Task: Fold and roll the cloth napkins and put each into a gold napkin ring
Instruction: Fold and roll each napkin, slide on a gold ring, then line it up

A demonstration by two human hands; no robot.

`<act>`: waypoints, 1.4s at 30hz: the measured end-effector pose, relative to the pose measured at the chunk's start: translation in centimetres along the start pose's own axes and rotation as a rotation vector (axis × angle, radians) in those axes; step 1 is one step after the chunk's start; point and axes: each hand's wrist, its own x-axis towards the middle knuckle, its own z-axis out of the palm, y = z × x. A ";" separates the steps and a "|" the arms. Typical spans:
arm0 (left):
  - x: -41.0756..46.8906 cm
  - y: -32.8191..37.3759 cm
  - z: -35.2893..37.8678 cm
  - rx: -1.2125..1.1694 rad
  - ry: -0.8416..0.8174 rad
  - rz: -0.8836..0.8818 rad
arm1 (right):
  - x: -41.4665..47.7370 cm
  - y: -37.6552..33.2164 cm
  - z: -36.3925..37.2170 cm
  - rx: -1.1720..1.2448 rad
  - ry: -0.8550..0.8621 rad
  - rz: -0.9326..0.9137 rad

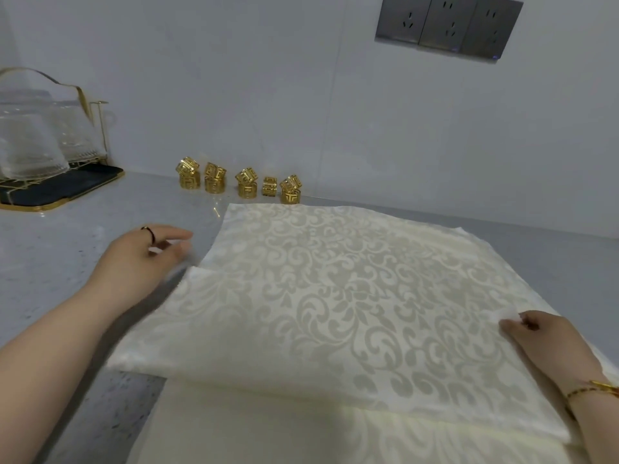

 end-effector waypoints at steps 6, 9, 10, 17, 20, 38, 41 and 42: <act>-4.3 3.0 3.0 0.197 -0.520 0.333 | -0.9 -1.1 -0.1 0.037 0.055 0.046; -5.7 3.8 4.7 0.262 -0.746 0.546 | -1.1 -1.2 -0.1 0.043 0.057 0.066; -6.2 3.9 5.0 0.294 -0.786 0.582 | -1.3 -1.3 -0.1 0.041 0.047 0.074; -7.3 4.1 5.7 0.460 -0.823 0.684 | -3.4 -2.7 -0.6 -0.074 0.154 -0.054; -7.4 4.2 5.7 0.463 -0.825 0.681 | -7.2 -5.4 0.8 -0.099 0.203 -0.430; -3.2 -0.3 2.6 0.711 -0.609 0.104 | -9.5 -1.9 1.4 -0.488 -0.273 -0.327; -3.2 -0.3 2.8 0.709 -0.617 0.098 | -7.8 -1.4 -0.1 -0.309 -0.259 -0.263; -3.2 -0.3 2.8 0.708 -0.614 0.102 | -7.2 -2.1 -0.5 -0.185 -0.251 -0.229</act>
